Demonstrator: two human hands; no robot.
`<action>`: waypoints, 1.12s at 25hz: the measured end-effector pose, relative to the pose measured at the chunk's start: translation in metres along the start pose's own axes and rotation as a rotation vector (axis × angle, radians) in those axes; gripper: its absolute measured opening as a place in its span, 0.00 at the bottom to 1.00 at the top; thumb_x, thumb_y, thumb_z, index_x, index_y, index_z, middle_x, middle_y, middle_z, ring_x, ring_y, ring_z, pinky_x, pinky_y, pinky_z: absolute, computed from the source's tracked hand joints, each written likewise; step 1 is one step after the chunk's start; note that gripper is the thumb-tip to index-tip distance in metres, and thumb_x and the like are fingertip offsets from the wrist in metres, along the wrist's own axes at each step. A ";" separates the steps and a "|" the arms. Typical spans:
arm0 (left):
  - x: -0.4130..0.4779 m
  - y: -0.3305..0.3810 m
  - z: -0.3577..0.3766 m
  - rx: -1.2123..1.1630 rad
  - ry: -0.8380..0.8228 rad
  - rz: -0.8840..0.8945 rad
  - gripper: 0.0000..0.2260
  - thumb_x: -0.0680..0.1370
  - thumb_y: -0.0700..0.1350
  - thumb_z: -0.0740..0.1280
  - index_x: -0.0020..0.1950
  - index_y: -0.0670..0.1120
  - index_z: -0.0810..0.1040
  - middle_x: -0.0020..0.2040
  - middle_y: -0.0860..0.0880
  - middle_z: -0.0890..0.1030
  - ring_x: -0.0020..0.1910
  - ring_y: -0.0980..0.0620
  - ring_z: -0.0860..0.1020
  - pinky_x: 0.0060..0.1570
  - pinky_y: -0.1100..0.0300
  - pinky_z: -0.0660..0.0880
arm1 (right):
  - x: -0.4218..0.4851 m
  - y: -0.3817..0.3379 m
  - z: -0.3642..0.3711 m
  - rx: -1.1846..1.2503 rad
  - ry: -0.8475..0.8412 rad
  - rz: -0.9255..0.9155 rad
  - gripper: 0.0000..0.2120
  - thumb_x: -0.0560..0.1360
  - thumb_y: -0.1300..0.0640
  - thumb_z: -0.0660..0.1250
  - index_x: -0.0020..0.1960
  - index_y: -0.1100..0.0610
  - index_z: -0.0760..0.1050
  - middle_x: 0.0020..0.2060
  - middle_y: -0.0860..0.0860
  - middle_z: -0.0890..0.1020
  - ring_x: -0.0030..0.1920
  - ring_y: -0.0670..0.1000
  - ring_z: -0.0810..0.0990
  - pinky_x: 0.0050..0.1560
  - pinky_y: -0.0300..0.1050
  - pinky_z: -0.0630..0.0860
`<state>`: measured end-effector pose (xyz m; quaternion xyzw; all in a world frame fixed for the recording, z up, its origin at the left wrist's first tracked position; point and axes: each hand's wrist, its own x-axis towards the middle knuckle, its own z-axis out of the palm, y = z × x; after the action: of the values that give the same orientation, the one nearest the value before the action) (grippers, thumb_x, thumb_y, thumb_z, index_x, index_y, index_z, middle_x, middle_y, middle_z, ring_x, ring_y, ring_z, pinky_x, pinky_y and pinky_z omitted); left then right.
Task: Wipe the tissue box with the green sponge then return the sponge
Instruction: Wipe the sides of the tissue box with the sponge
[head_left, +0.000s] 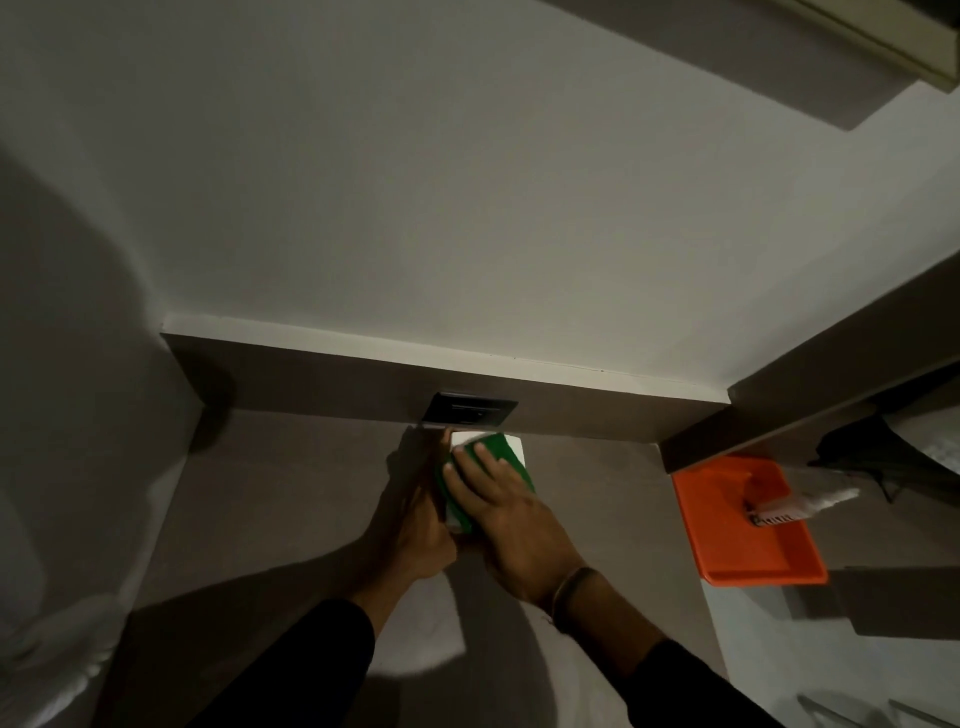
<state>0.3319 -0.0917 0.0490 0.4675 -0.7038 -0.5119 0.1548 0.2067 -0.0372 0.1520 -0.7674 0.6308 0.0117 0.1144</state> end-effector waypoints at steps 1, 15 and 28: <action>0.000 0.000 0.000 -0.025 0.010 0.032 0.37 0.73 0.45 0.74 0.78 0.43 0.63 0.76 0.41 0.71 0.77 0.43 0.69 0.76 0.52 0.66 | -0.014 0.003 0.001 -0.006 0.003 -0.023 0.38 0.78 0.60 0.62 0.81 0.48 0.48 0.81 0.51 0.50 0.80 0.55 0.43 0.79 0.54 0.44; 0.001 -0.004 0.002 -0.127 0.038 0.078 0.44 0.70 0.48 0.81 0.78 0.58 0.58 0.75 0.51 0.71 0.74 0.51 0.73 0.72 0.64 0.68 | -0.045 0.009 -0.007 -0.006 -0.043 -0.016 0.37 0.77 0.62 0.57 0.81 0.47 0.46 0.81 0.50 0.48 0.81 0.54 0.41 0.79 0.52 0.41; -0.005 -0.004 0.002 -0.051 0.059 0.127 0.31 0.79 0.51 0.71 0.78 0.58 0.60 0.71 0.43 0.74 0.73 0.45 0.72 0.63 0.71 0.67 | -0.050 -0.002 0.002 0.010 -0.049 -0.025 0.37 0.77 0.63 0.57 0.81 0.48 0.48 0.82 0.50 0.50 0.81 0.54 0.43 0.79 0.55 0.43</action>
<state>0.3347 -0.0866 0.0455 0.4326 -0.7141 -0.5047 0.2194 0.1988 0.0118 0.1581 -0.7742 0.6181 0.0255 0.1338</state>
